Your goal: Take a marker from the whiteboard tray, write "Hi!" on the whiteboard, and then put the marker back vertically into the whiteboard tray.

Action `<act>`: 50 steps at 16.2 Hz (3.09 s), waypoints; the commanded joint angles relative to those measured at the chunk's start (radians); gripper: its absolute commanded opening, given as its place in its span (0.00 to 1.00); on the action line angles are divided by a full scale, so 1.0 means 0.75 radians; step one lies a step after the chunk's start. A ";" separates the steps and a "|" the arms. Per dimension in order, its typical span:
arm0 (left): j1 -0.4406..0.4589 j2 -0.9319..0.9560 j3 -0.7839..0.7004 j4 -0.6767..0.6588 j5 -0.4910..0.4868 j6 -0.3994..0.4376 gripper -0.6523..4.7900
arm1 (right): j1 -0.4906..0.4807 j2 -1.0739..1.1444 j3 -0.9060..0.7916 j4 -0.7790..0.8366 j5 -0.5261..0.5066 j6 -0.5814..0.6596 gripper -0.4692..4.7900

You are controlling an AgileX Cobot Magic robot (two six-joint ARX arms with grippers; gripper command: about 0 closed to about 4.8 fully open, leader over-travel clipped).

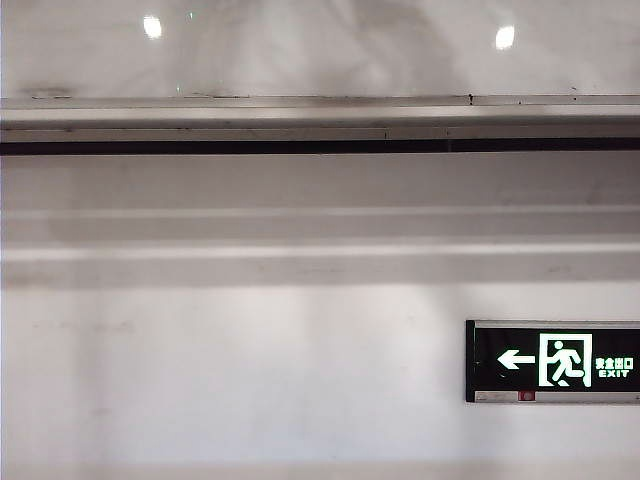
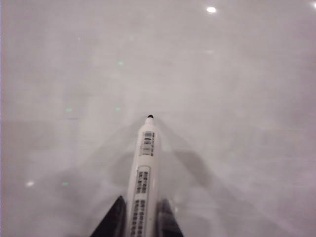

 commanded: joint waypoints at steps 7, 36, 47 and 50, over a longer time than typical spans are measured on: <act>0.000 -0.004 0.006 0.004 0.006 0.002 0.11 | -0.053 -0.002 0.005 -0.089 -0.002 -0.008 0.09; 0.000 -0.005 0.006 0.004 0.006 0.002 0.11 | -0.008 -0.075 0.005 -0.315 -0.035 0.079 0.09; 0.000 -0.005 0.006 0.003 0.006 0.002 0.11 | -0.048 -0.044 0.003 -0.277 -0.073 0.072 0.09; 0.000 -0.005 0.006 0.003 0.006 0.002 0.11 | -0.048 -0.043 0.003 -0.277 -0.072 0.072 0.09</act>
